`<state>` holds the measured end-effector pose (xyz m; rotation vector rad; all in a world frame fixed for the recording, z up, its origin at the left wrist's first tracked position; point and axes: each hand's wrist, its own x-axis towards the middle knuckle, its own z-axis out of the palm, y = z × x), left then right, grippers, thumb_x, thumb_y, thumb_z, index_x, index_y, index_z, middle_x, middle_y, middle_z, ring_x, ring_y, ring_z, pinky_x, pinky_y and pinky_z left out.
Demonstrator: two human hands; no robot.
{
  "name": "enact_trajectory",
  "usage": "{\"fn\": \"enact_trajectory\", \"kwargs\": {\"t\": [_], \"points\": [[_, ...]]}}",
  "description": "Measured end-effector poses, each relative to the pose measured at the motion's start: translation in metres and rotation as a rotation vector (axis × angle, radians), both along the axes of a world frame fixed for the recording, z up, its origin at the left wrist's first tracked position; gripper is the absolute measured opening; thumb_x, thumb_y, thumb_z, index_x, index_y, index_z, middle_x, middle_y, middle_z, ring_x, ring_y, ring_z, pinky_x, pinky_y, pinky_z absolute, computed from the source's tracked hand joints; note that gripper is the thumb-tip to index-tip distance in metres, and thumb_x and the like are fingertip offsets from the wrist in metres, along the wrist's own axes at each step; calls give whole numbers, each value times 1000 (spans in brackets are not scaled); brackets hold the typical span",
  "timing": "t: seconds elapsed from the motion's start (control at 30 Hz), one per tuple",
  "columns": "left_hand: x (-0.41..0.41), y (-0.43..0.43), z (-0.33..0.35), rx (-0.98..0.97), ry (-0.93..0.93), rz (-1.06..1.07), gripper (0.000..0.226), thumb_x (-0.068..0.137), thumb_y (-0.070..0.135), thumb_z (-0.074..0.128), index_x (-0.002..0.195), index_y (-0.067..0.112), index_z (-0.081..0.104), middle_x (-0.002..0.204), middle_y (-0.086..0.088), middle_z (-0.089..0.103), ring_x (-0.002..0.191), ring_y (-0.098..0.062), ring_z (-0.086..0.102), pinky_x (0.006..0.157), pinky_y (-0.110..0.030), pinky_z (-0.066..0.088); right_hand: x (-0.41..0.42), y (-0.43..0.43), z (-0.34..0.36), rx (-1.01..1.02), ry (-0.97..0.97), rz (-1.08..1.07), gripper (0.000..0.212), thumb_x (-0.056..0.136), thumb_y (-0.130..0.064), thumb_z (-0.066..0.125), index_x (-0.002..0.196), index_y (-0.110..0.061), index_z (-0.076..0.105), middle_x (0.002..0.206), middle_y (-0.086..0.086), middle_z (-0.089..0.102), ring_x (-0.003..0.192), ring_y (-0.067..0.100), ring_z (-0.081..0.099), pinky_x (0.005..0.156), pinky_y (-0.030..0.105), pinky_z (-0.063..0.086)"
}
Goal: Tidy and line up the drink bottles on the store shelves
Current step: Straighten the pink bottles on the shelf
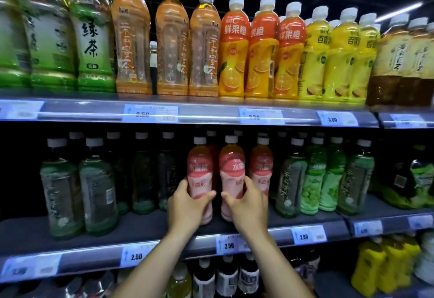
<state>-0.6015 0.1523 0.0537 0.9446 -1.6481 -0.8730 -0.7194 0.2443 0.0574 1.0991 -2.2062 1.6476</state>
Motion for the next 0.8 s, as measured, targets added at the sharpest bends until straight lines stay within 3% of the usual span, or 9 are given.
{"fn": "enact_trajectory", "kwargs": {"t": [0.17,0.27,0.33,0.4,0.5,0.7,0.8], "points": [[9,-4,-4,-68,-116,-161,52,64,45,90,102,29,60,89,17,70,82,4,64,62,-7,43,-1,0,-8,-6,-34,-14,43,76,-42,81,111,-32,59,97,-12,70,91,15,66,75,34,54],[23,-10,-7,-72,-219,-260,65,61,46,87,116,38,53,99,17,70,89,0,67,72,-20,51,-2,5,-19,-31,-88,-44,60,73,-44,85,123,-28,57,107,-9,70,101,15,65,85,32,52],[29,-16,-7,-71,-233,-295,55,67,40,84,114,37,56,93,17,72,83,5,69,72,-17,52,-1,7,-32,-26,-38,-106,63,70,-45,88,123,-23,60,108,-5,69,103,18,64,89,35,53],[30,-20,-5,-83,-235,-297,42,72,29,84,108,34,61,87,18,73,77,12,68,69,-13,52,3,9,-40,-41,11,-163,57,70,-40,88,118,-20,65,104,-3,68,99,19,63,86,33,51],[23,-24,-6,-94,-226,-300,43,69,25,89,106,30,67,85,16,75,72,8,70,72,-21,58,7,8,-44,-34,65,-181,46,71,-37,86,109,-20,68,95,-4,69,90,18,63,78,28,47],[4,-21,-11,-122,-213,-279,41,67,28,89,101,28,66,82,15,74,71,7,69,62,-6,47,-2,1,-51,-37,238,-249,28,71,-22,88,82,-13,65,72,-4,57,66,15,52,65,19,33],[1,-22,-10,-112,-226,-265,41,68,29,89,102,28,66,83,15,73,72,5,69,62,-6,46,-8,-2,-53,-11,253,-285,37,68,-25,92,96,-6,76,87,3,66,76,21,65,73,23,44]]}}
